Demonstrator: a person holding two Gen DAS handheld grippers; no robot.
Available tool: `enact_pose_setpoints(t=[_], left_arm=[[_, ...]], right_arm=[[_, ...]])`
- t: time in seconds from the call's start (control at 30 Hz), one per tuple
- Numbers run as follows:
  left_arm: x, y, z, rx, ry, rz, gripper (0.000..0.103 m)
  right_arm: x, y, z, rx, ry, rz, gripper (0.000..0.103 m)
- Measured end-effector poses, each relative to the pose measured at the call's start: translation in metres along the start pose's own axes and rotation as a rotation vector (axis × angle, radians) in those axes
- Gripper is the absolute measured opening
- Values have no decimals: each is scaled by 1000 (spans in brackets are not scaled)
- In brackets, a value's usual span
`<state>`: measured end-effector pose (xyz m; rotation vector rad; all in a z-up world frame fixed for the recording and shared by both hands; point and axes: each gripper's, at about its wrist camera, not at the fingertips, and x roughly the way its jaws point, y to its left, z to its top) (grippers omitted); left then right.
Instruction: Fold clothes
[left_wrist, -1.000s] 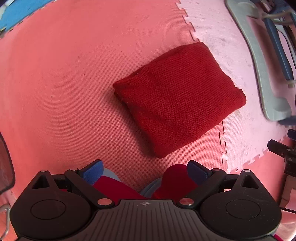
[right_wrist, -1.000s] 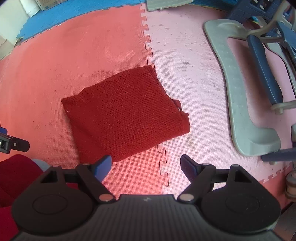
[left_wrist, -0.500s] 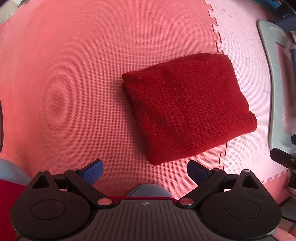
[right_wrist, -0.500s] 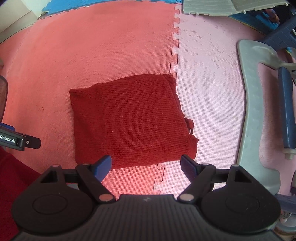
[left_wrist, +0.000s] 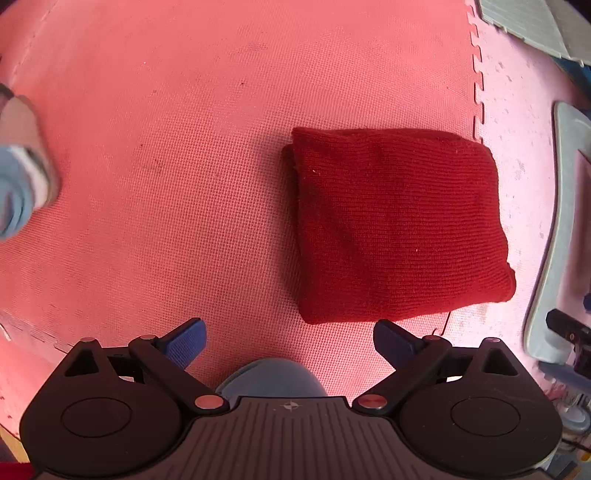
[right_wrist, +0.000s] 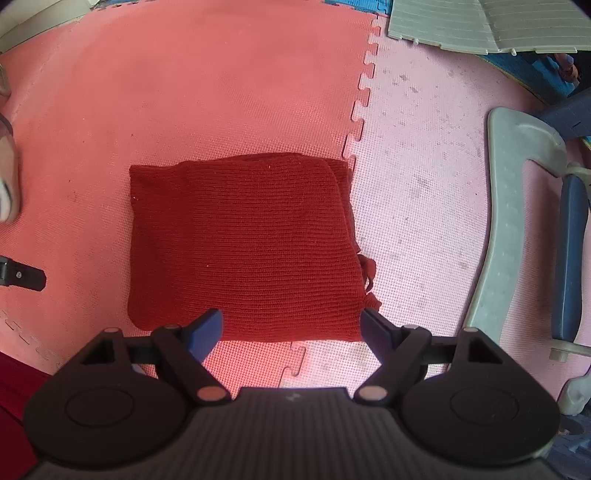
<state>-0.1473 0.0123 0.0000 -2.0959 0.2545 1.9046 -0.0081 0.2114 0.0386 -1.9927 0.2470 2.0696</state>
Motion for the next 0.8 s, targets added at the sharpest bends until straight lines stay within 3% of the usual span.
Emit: enact_pose_setpoints(t=[0.2,0.4,0.6,0.8], left_arm=[[17,-16,3,125,-18,3,98],[65,-4,11,111,54,-8,98],[110,10,24,28,14,-74,98],[154,29,36,-28,-62,-129,98]], right_arm=[[8,-4,-4,33,-26,5,82],[34,-26,1,112,-20,-4,83],[62,-37,6,209,-23,-8,83],[73,-31,14,216,-17,-11,83]])
